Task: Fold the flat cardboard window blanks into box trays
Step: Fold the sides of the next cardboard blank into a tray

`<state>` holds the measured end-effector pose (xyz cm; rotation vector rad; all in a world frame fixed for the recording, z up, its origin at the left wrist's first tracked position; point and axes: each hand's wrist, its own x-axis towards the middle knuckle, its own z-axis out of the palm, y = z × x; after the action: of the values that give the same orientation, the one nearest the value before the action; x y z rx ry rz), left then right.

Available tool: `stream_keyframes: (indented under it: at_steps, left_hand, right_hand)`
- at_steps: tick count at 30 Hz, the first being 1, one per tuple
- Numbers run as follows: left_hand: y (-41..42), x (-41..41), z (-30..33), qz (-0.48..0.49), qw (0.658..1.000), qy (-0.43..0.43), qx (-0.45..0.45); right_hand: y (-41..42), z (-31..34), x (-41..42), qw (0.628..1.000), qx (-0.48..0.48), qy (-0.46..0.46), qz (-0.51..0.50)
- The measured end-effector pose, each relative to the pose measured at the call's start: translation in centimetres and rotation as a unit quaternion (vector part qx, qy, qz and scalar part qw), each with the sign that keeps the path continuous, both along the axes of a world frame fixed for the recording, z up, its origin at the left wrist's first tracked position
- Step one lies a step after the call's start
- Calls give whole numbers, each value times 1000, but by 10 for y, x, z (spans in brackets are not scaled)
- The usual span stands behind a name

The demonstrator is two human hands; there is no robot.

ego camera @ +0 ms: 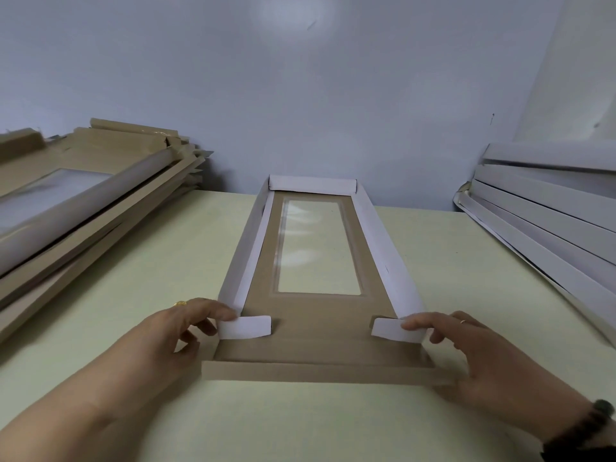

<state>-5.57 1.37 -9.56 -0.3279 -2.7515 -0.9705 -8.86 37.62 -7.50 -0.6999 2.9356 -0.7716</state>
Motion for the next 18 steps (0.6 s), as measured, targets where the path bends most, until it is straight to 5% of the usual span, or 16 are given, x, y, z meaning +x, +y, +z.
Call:
stream_keyframes:
  at_steps: [6, 18]
  left_hand:
    - [0, 3, 6, -31, 999, -32, 9]
    - [30, -10, -3, 118, 979, 31, 161]
  right_hand:
    - [-9, -10, -3, 992, -89, 85, -35]
    - [-24, -25, -21, 931, -340, 27, -129]
